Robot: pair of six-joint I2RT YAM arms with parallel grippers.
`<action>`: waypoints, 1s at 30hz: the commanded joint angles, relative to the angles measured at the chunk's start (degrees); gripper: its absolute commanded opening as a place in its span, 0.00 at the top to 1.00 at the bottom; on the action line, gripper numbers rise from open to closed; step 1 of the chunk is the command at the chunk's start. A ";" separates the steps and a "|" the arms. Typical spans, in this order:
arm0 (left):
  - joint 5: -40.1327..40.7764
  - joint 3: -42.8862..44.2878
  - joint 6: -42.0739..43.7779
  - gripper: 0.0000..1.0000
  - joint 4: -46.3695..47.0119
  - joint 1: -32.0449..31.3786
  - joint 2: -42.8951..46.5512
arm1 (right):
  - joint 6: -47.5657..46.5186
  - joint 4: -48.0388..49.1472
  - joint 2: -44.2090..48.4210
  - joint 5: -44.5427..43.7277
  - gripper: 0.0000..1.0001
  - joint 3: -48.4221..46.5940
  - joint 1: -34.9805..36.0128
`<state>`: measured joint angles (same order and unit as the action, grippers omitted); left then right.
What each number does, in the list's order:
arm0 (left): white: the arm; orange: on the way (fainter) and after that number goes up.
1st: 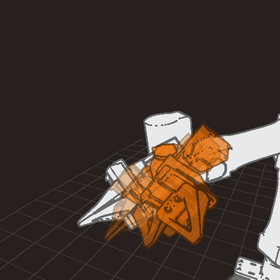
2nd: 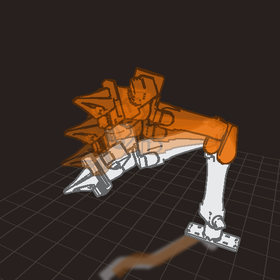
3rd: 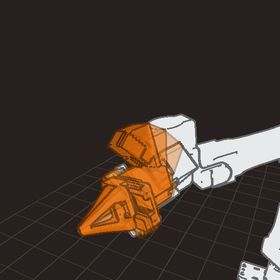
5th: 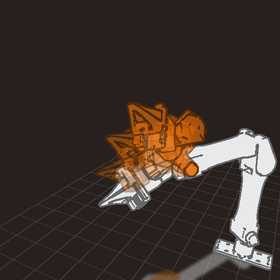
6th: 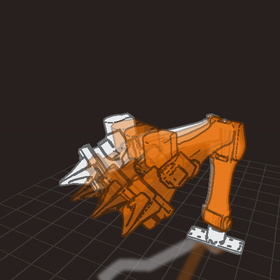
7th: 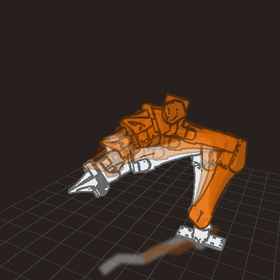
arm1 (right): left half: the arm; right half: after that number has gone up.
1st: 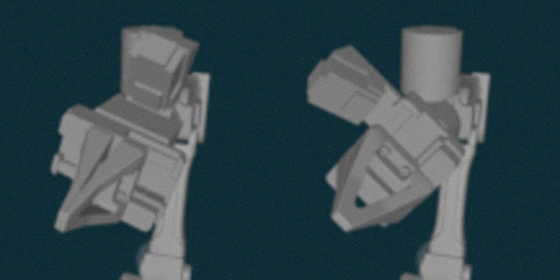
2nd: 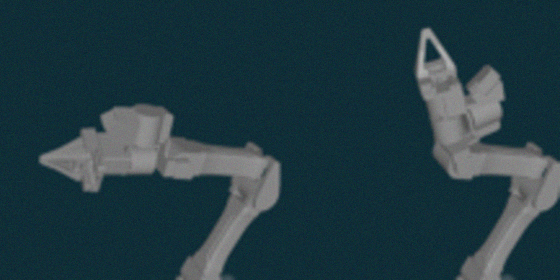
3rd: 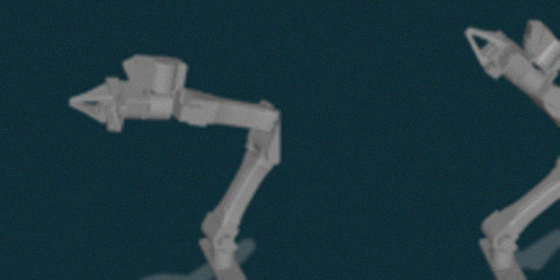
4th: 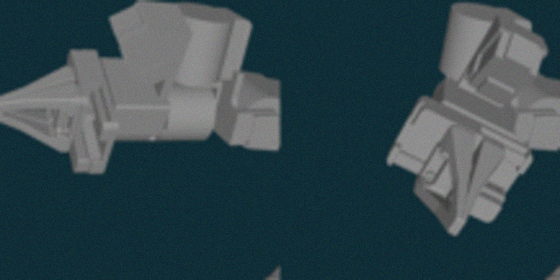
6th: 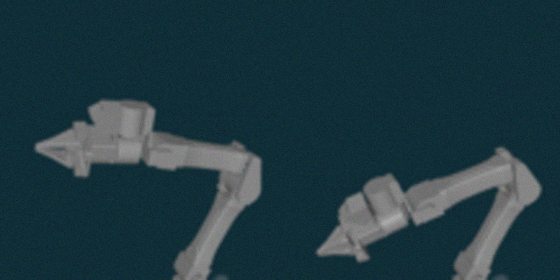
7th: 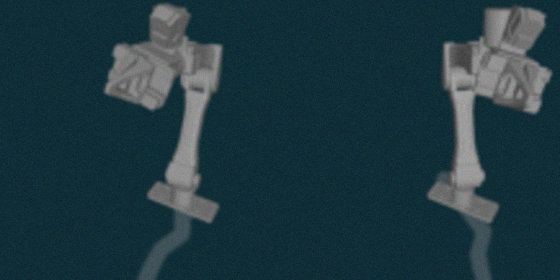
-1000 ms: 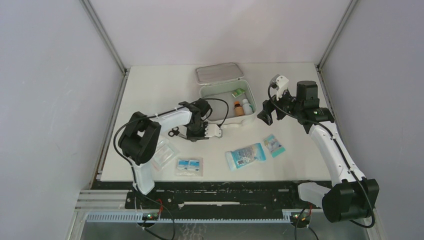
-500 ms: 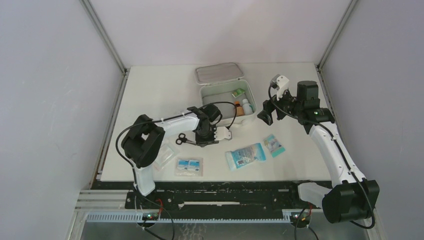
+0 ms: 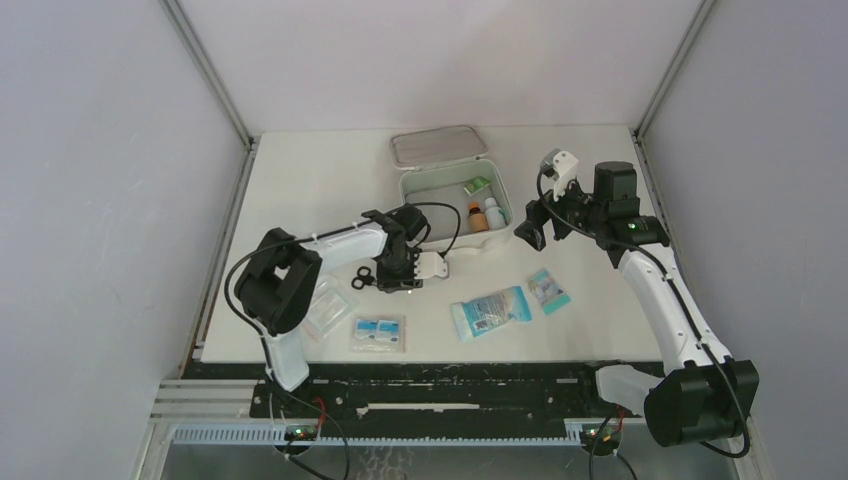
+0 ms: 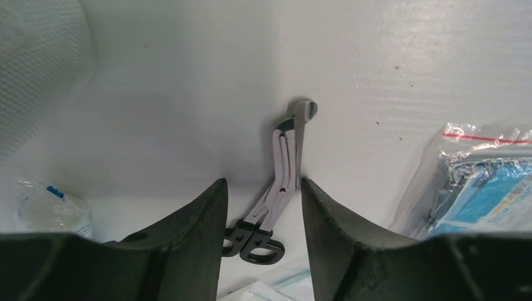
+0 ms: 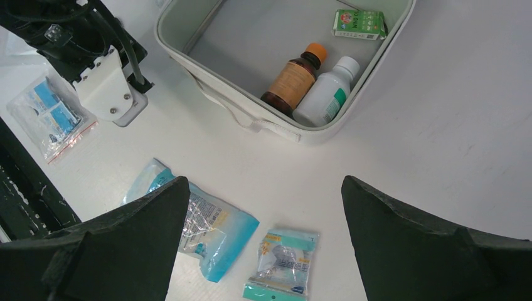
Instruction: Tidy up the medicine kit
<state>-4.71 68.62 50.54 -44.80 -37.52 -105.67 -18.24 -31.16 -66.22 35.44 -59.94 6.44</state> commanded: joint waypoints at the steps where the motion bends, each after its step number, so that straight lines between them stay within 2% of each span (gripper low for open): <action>1: 1.59 -1.86 3.17 0.51 -1.40 -0.10 -0.40 | -0.36 0.75 1.36 0.71 0.10 -2.11 -0.15; 20: 1.55 -5.69 -0.40 0.82 4.04 -0.72 2.04 | -0.37 0.71 1.28 0.66 0.10 -2.11 -0.06; 30: 0.47 -5.11 -0.76 0.94 4.41 -1.07 4.74 | -0.44 0.67 0.91 0.47 0.10 -2.17 -0.10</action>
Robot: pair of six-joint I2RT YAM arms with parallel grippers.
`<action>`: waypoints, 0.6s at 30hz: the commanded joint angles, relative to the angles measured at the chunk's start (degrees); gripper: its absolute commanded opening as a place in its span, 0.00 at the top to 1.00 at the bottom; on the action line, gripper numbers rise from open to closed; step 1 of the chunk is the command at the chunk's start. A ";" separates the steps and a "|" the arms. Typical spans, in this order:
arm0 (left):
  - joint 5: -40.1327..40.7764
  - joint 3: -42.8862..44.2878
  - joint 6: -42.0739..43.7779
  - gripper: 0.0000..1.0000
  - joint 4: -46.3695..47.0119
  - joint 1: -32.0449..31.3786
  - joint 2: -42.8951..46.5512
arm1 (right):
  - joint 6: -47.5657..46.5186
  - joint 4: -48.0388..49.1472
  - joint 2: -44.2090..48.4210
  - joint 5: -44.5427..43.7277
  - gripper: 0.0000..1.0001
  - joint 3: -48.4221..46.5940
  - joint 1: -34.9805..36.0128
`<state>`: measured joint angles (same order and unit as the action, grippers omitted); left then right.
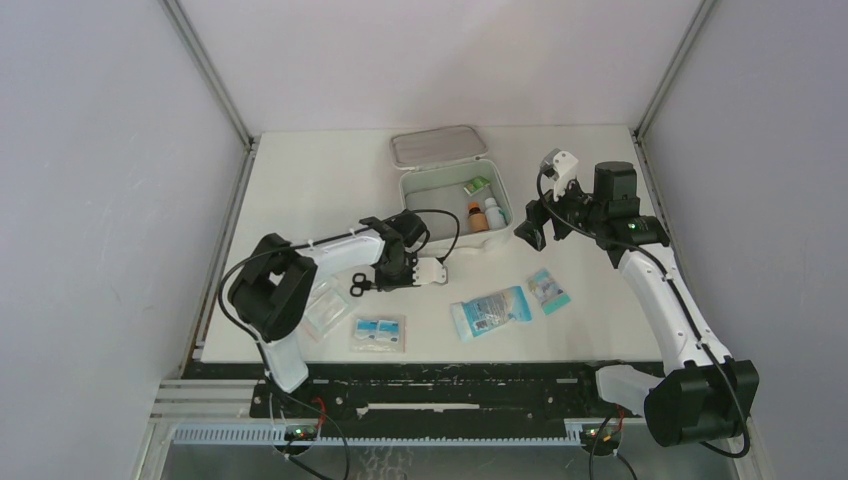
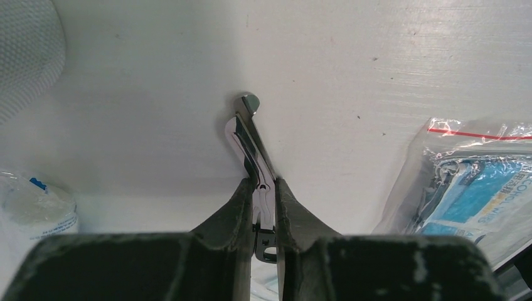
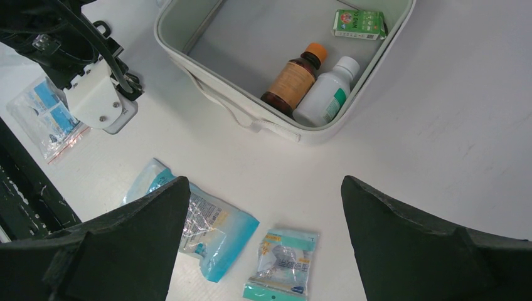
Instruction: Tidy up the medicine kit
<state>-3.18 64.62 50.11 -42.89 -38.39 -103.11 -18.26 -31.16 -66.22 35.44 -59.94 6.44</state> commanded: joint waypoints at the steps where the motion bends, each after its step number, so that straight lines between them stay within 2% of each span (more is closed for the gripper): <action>1: -1.04 -0.89 -0.21 0.95 2.35 -0.25 2.54 | -0.44 0.69 0.90 0.45 0.10 -2.12 -0.06; 5: -1.29 0.46 0.42 0.99 0.74 -0.28 3.60 | -0.38 0.72 0.91 0.40 0.10 -2.11 -0.04; 18: -1.73 4.60 1.44 1.00 -4.19 -1.21 8.56 | -0.43 0.79 1.52 0.31 0.10 -2.11 -0.18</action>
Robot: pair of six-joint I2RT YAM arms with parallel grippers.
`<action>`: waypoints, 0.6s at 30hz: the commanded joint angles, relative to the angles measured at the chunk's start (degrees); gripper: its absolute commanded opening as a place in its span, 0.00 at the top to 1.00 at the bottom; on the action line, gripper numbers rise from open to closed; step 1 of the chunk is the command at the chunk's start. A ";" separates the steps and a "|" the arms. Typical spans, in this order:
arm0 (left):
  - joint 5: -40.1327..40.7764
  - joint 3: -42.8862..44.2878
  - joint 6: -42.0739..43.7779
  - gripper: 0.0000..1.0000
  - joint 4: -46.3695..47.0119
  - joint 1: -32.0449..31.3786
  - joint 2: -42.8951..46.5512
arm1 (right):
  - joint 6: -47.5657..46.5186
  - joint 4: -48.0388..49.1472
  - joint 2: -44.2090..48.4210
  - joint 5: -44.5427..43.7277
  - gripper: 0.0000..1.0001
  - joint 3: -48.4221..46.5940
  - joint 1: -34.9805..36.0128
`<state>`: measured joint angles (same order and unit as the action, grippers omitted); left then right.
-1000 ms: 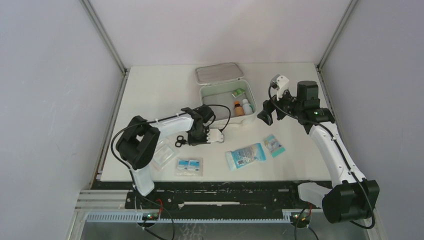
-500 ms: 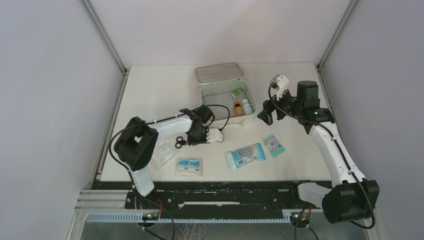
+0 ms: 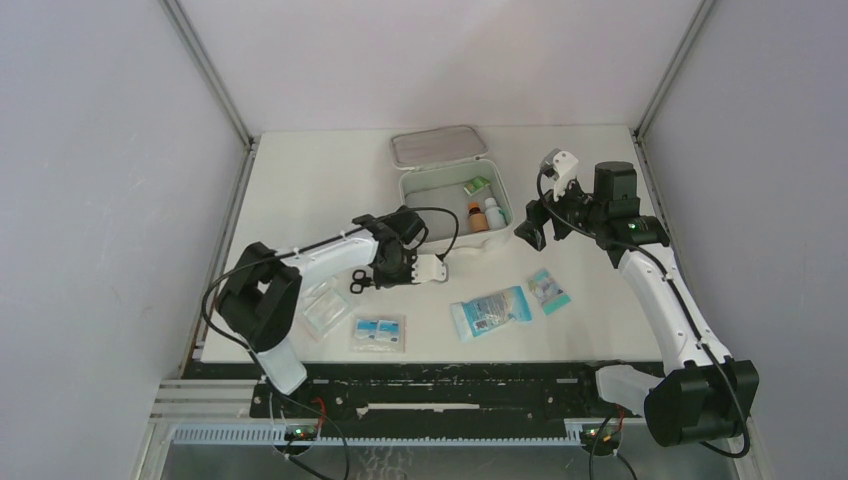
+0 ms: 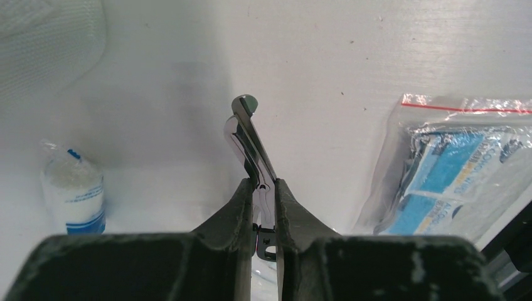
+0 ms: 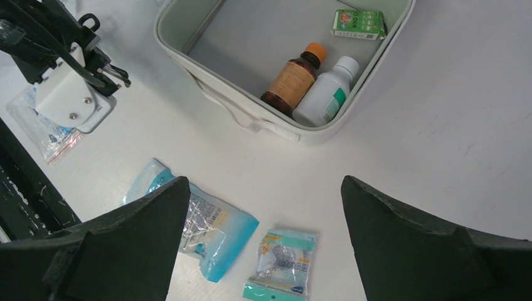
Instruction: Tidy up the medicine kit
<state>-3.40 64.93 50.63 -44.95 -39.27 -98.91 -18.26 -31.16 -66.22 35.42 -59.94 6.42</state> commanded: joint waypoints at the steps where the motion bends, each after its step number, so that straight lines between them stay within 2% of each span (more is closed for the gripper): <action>1: -1.59 4.98 0.83 1.00 -2.60 -0.33 4.71 | -0.46 0.81 1.53 0.27 0.10 -2.11 -0.11; 11: -2.61 16.68 -0.97 1.00 -5.93 -0.13 5.35 | 0.88 1.30 2.52 0.63 0.10 -2.11 -1.10; 18: -1.50 30.60 -2.50 1.00 -7.61 -0.10 0.14 | 1.52 1.55 3.31 0.73 0.10 -2.11 -1.54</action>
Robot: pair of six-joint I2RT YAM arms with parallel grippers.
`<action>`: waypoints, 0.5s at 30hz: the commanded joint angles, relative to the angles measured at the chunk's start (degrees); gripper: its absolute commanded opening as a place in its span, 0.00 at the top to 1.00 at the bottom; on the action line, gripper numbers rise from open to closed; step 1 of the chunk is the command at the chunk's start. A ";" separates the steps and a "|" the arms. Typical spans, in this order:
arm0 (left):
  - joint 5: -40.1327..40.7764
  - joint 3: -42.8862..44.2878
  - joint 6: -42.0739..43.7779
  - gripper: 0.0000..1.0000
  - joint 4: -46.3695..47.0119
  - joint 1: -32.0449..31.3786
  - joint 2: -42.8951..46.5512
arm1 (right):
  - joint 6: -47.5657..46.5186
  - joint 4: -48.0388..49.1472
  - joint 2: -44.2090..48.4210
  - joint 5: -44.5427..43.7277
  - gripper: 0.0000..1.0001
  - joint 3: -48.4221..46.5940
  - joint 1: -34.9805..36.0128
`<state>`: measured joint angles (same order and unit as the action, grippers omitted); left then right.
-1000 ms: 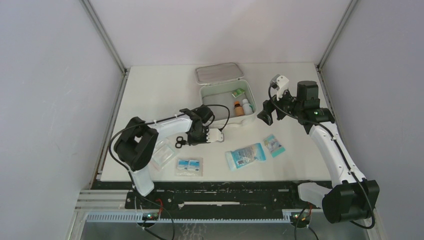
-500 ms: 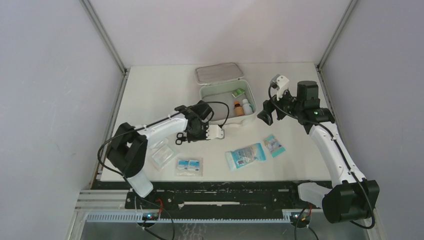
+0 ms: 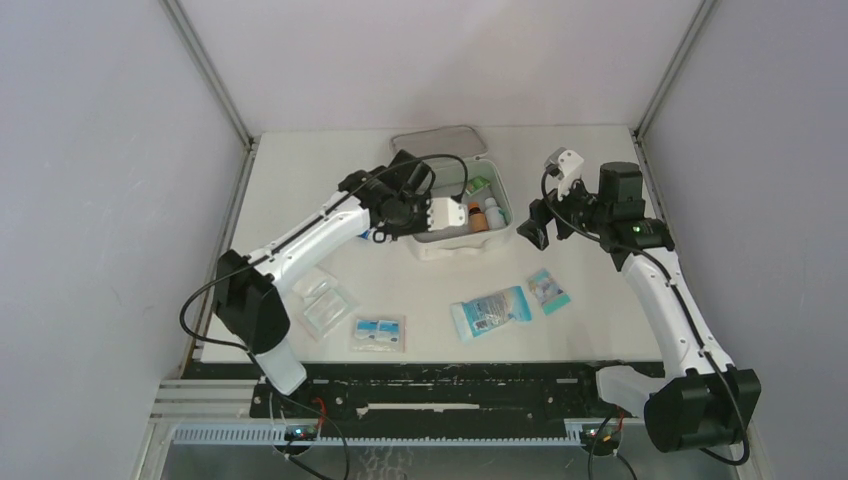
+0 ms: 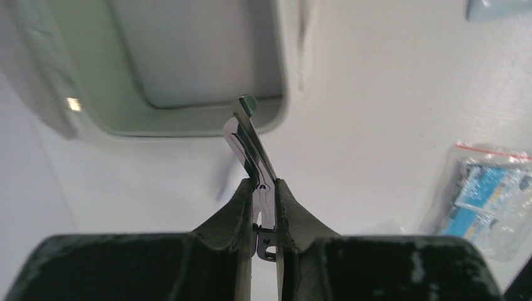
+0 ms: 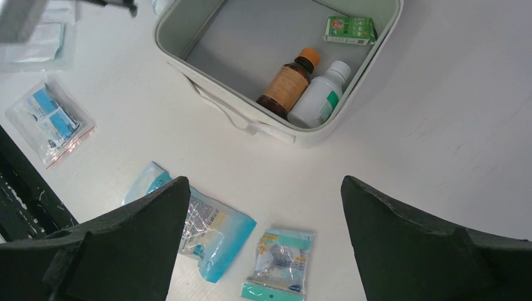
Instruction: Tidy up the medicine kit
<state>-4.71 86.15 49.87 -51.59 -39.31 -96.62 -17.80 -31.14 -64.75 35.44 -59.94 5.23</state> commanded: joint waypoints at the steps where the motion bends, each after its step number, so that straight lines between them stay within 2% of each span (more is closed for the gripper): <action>1: -0.02 10.68 -1.75 1.00 -1.15 0.07 -3.20 | 1.09 1.56 1.82 0.57 0.10 -2.11 -0.38; 10: -2.21 32.95 -2.70 1.00 -3.16 1.71 -17.20 | 1.18 1.69 1.66 -0.24 0.10 -2.11 -1.42; 15: -3.64 41.87 -3.23 1.00 -1.69 2.93 -25.18 | 1.23 1.70 1.15 -0.17 0.11 -2.15 -3.28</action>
<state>-6.22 119.98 48.12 -54.24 -37.56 -117.43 -17.41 -31.11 -64.40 35.38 -59.94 3.38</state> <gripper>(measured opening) 0.176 0.897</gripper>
